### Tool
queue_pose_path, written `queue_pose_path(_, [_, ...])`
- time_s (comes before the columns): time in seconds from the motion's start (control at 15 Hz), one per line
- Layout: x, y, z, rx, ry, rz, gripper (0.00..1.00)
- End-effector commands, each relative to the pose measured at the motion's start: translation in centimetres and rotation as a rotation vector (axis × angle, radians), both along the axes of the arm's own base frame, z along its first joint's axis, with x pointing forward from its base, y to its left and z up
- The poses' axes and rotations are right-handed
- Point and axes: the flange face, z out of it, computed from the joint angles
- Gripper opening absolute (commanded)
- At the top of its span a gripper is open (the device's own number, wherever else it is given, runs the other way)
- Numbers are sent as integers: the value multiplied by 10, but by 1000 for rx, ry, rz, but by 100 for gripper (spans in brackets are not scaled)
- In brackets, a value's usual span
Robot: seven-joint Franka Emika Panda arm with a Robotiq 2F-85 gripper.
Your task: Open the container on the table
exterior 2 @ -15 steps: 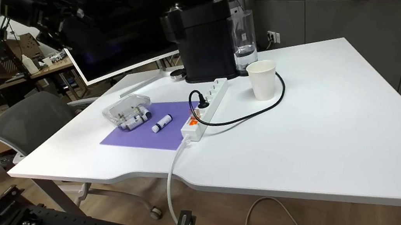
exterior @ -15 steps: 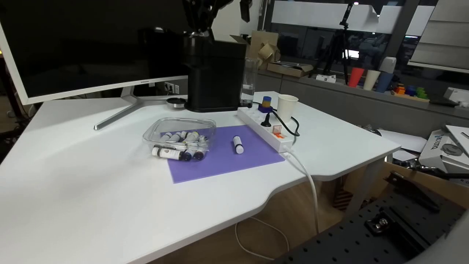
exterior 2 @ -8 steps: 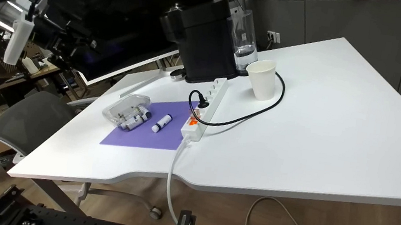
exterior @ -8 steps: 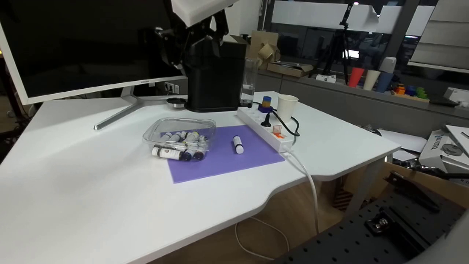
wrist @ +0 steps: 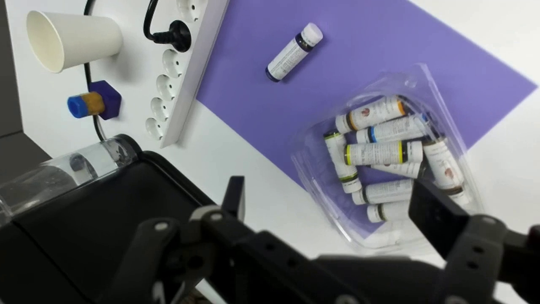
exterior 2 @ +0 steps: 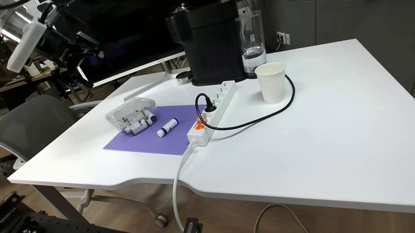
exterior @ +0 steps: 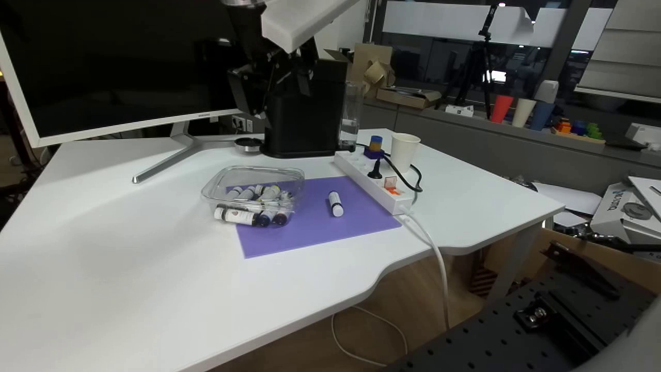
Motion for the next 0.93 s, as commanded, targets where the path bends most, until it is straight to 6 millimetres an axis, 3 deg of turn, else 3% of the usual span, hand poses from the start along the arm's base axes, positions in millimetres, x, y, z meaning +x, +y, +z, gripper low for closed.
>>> queue_pose_path(0.0, [-8,-4,-24,-19,132,150,100])
queue_pose_path(0.4, [-17,-19,-70,-17,393,401,100])
queue_pose_path(0.47, [-19,-14,-61,-28,339,338,100])
queue_pose_path(0.67, [-19,-19,-73,-20,395,388,100])
queue_pose_path(0.87, [-14,-23,-72,-100,350,397,100])
